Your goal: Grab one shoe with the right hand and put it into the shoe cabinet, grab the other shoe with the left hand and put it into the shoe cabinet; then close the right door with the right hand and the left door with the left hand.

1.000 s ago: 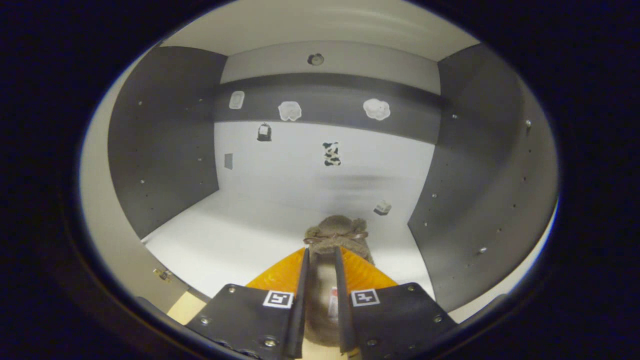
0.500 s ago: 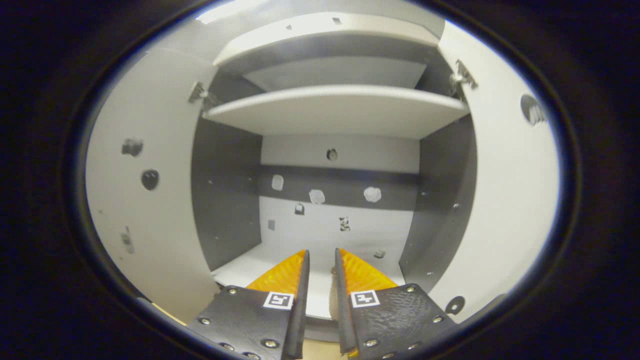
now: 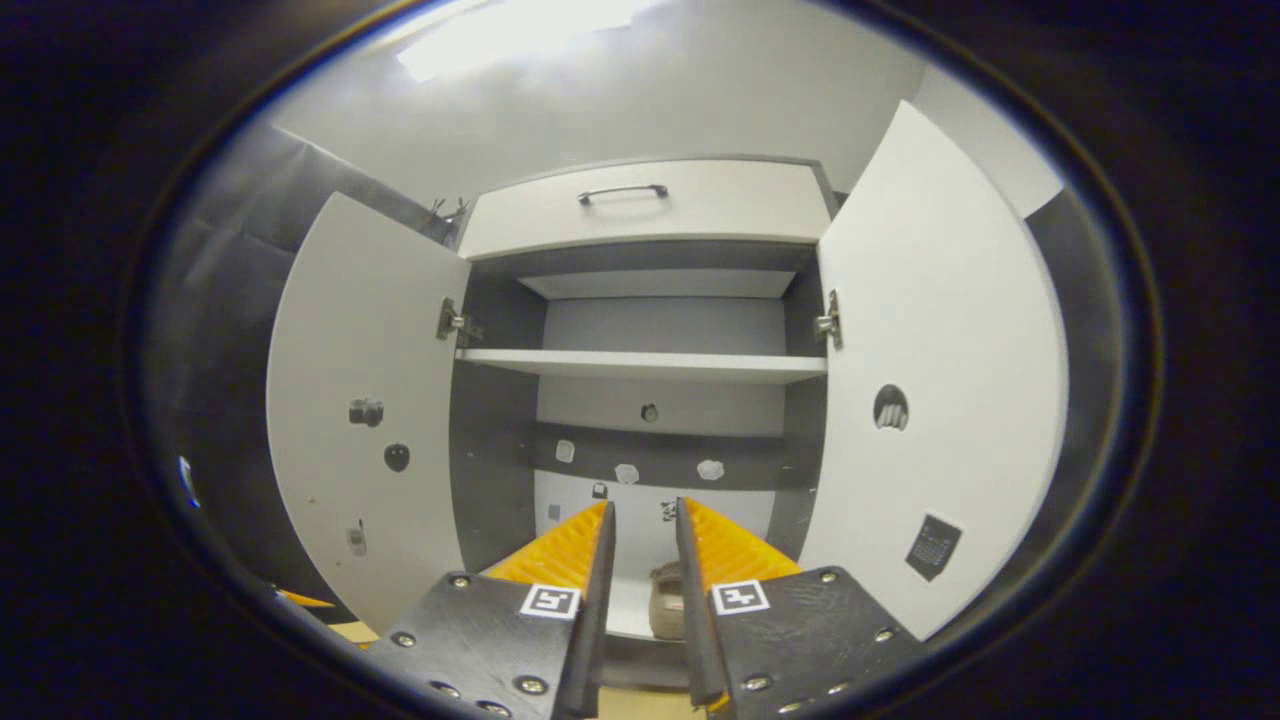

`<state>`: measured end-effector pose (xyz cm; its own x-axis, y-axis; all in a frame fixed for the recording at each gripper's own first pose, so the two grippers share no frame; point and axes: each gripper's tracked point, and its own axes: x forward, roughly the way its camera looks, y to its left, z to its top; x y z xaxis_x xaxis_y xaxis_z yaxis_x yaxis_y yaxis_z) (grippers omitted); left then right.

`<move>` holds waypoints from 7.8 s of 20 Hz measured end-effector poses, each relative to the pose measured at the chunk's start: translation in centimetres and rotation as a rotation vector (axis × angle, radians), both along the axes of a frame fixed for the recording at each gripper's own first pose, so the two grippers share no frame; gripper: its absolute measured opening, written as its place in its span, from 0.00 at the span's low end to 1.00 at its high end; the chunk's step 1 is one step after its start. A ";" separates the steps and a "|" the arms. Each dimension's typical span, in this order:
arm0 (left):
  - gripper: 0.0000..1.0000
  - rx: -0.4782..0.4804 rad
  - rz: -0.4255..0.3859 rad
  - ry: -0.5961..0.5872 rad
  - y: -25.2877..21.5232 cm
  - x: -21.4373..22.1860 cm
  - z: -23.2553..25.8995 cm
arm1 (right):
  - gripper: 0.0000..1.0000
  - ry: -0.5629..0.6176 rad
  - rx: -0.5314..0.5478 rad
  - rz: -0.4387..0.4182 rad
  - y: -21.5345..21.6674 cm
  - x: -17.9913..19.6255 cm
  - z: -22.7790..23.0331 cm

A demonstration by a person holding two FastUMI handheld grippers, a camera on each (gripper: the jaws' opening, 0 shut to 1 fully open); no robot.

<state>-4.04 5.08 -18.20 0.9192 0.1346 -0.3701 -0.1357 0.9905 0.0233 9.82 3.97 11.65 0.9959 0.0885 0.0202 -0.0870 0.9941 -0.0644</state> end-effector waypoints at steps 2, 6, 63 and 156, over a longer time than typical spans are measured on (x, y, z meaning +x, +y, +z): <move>0.97 0.000 -0.032 0.050 -0.6 0.3 -2.4 | 0.39 -0.005 0.036 -0.004 -0.6 -1.7 1.3; 0.97 -0.001 -0.080 0.191 -1.2 0.5 -8.7 | 0.57 -0.033 0.053 -0.049 -3.0 -4.3 3.7; 0.01 -0.465 -0.216 0.317 1.6 -1.9 -34.8 | 0.67 -0.109 -0.002 -0.254 -11.5 -7.6 5.6; 0.80 -0.113 -0.233 -0.250 6.0 -26.1 -7.4 | 0.92 0.205 0.063 0.061 -8.4 -2.1 -7.9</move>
<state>-30.16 11.04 -25.65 0.9844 -0.1179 -0.1306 0.1061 0.9899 -0.0941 7.69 -4.46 3.73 0.9726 0.1532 -0.1748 -0.1517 0.9882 0.0224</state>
